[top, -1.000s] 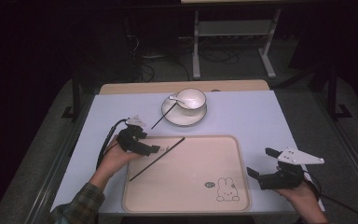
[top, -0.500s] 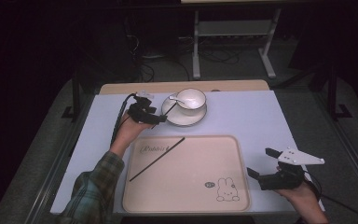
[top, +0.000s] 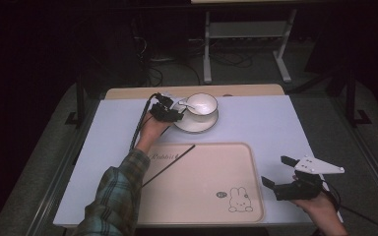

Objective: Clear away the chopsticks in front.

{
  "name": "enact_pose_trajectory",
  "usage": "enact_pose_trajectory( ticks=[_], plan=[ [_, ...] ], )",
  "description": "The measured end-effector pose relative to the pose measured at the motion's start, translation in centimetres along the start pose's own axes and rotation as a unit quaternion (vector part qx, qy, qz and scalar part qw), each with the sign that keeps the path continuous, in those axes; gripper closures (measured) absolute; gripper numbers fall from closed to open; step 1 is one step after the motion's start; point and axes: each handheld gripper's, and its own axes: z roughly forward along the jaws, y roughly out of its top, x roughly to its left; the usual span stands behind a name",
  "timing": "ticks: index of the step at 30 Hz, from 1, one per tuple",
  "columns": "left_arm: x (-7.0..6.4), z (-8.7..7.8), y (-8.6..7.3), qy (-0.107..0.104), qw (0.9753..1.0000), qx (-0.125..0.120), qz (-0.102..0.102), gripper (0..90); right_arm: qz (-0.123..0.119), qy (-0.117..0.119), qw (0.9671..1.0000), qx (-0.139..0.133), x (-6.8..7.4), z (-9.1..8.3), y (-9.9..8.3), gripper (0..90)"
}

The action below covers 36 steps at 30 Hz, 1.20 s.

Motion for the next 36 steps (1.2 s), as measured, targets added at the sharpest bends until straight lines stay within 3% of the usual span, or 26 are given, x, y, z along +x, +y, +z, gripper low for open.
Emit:
enact_pose_trajectory(
  ticks=[9, 17, 25, 36],
  plan=[
    [0.2, 1.1, -0.3, 0.011, 0.9998, 0.003, -0.014, 83.3, 0.0, 0.001, 1.0, -0.003, 0.0, -0.1, 0.0, 0.0],
    [0.7, 0.7, -0.3, 0.016, 0.9992, -0.003, -0.037, 85.1, 0.003, 0.003, 1.0, -0.005, 0.1, -0.2, 0.0, 0.0],
    [1.7, -1.6, -0.3, 0.01, 0.9985, -0.002, -0.054, 85.1, 0.003, 0.003, 1.0, -0.006, 0.1, -0.2, 0.0, 0.0],
    [2.0, -5.9, -2.4, 0.01, 0.9975, 0.0, -0.07, 85.2, 0.002, 0.003, 1.0, -0.004, 0.2, -0.2, 0.0, 0.0]
  ],
)
